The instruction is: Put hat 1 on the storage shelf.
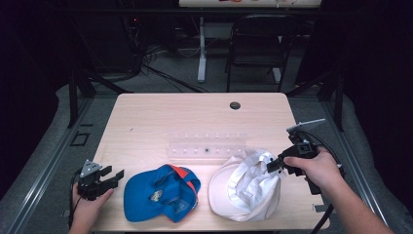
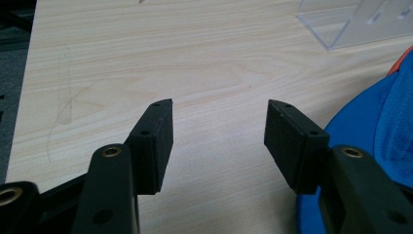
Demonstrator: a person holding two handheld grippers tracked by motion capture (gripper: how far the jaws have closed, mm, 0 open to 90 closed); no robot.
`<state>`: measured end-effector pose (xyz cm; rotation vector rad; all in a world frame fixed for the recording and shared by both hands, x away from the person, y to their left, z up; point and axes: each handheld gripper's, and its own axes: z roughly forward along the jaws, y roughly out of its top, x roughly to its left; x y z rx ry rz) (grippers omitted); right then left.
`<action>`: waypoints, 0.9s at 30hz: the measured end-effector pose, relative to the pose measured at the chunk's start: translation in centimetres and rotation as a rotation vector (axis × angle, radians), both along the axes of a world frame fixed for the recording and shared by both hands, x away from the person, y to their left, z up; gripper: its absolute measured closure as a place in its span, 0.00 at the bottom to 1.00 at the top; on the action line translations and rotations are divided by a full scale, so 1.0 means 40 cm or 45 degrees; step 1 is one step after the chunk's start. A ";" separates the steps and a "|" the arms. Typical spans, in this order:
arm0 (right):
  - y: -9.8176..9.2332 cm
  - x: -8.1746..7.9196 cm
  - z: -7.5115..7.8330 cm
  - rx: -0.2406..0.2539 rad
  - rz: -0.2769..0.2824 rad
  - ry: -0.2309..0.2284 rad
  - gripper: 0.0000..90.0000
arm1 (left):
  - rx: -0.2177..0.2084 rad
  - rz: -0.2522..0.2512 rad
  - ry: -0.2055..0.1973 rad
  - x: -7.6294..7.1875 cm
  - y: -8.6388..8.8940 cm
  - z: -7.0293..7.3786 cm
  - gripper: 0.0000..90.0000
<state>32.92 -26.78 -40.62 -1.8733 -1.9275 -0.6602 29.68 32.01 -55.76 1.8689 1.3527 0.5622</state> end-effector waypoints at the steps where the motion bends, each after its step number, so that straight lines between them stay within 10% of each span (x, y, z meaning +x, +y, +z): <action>1: -0.001 0.000 0.004 0.022 -0.005 0.005 0.90 | -0.001 0.000 0.000 0.000 0.000 0.000 0.50; 11: -0.004 -0.004 0.018 0.151 0.007 0.037 0.90 | 0.000 0.001 -0.001 0.000 0.000 0.000 0.50; 27: 0.049 -0.015 0.135 0.442 0.023 -0.137 0.90 | -0.002 -0.013 -0.010 -0.002 -0.002 0.003 0.50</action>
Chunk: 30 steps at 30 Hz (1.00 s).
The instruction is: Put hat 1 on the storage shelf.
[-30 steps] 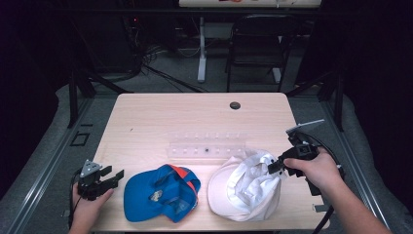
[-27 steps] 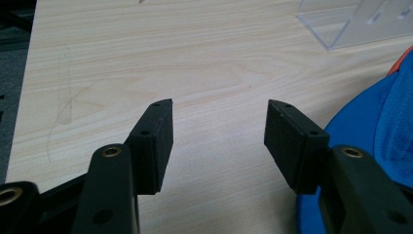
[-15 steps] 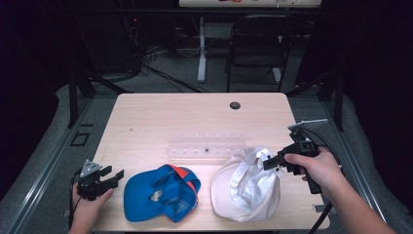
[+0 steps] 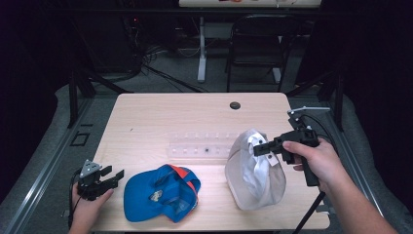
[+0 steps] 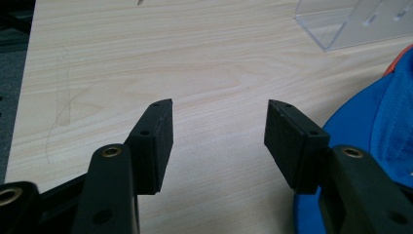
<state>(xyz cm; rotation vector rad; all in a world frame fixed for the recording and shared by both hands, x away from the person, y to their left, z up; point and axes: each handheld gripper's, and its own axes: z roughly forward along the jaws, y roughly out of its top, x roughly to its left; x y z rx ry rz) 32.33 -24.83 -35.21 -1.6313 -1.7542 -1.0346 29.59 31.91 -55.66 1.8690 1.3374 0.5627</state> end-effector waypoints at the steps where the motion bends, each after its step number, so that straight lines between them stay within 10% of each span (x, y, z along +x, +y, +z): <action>1: -0.003 0.002 0.005 0.026 0.001 -0.014 0.90 | 0.002 -0.005 -0.003 -0.001 -0.002 0.001 0.50; 10: 0.023 0.042 0.026 0.200 -0.048 -0.046 0.90 | 0.021 -0.033 -0.046 -0.006 -0.019 0.010 0.50; 30: 0.136 0.167 0.090 0.264 -0.115 -0.105 0.90 | 0.022 -0.118 -0.083 -0.018 -0.057 0.032 0.51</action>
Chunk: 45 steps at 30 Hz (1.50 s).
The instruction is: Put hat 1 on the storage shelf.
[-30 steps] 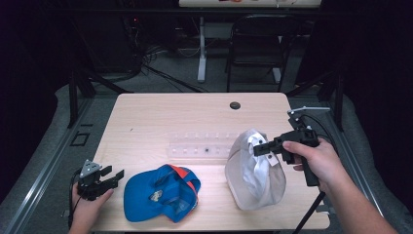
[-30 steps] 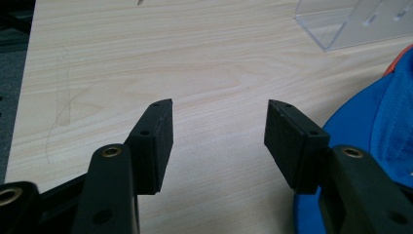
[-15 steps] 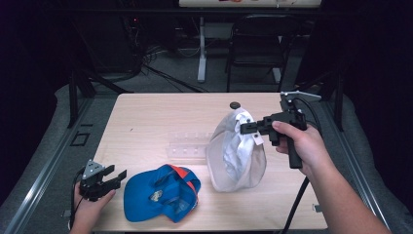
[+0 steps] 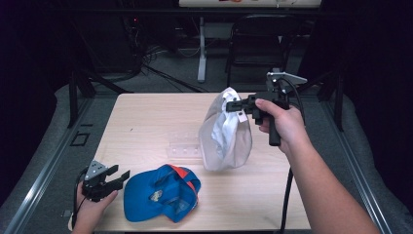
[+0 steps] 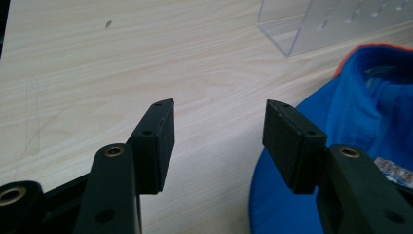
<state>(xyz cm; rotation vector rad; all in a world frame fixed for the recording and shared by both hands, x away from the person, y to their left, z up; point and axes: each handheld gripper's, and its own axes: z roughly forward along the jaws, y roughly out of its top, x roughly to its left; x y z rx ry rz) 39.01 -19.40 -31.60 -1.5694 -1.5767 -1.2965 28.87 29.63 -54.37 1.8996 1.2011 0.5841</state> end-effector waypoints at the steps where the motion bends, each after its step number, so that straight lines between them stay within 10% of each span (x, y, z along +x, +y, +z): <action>1: 0.006 0.006 0.002 0.002 -0.009 -0.001 0.90 | 0.001 -0.024 -0.015 -0.003 -0.012 0.010 0.51; 18: 0.092 0.060 0.012 0.012 -0.035 -0.020 0.90 | 0.135 -0.495 -0.197 -0.002 -0.376 0.161 0.51; 25: 0.115 0.066 0.011 0.001 -0.035 -0.027 0.90 | 0.231 -0.525 -0.219 0.023 -0.483 0.161 0.49; 39: 0.123 0.068 -0.004 -0.003 -0.041 -0.018 0.90 | 0.360 -0.492 -0.172 0.058 -0.511 0.152 0.87; 45: 0.128 0.067 -0.004 0.001 -0.044 -0.028 0.90 | 0.294 -0.504 -0.181 0.075 -0.476 0.165 0.93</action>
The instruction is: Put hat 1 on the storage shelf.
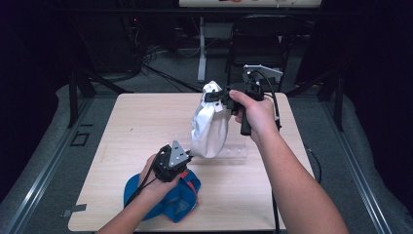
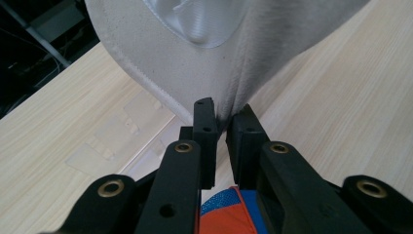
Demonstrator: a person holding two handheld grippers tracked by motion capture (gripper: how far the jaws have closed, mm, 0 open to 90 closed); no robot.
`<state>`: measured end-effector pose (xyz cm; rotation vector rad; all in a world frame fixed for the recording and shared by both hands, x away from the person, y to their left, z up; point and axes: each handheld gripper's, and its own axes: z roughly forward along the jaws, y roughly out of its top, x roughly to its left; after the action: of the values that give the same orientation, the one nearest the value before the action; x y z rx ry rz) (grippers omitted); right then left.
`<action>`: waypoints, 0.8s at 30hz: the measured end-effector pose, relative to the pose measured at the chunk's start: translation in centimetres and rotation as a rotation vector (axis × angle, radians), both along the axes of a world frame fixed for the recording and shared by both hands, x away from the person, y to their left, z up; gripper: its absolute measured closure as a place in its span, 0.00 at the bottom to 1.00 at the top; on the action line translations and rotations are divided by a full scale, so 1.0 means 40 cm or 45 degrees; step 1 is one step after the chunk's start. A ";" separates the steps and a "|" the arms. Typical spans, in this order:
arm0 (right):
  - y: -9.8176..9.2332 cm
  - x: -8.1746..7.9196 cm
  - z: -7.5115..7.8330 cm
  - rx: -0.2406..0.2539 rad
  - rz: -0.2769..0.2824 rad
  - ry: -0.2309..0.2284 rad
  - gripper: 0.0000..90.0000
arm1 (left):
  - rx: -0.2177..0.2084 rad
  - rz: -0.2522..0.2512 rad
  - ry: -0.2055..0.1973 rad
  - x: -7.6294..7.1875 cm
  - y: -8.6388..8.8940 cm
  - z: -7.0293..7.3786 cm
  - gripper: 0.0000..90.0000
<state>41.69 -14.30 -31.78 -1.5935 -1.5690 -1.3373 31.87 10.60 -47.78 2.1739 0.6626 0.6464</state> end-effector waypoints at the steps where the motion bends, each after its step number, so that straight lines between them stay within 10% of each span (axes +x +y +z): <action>1: 0.002 0.000 -0.001 0.000 0.003 -0.002 0.90 | -0.006 0.006 -0.002 0.004 0.006 0.002 0.94; 13: 0.056 0.004 -0.040 -0.061 0.055 -0.010 0.90 | -0.229 0.073 0.100 0.059 0.099 0.012 0.94; 24: 0.089 0.015 -0.092 -0.098 0.086 0.015 0.90 | -0.282 0.087 0.159 0.068 0.105 -0.040 0.94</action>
<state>42.30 -10.72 -35.44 -1.5764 -1.6699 -1.2436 34.60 14.80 -49.37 2.0038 0.8368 0.4513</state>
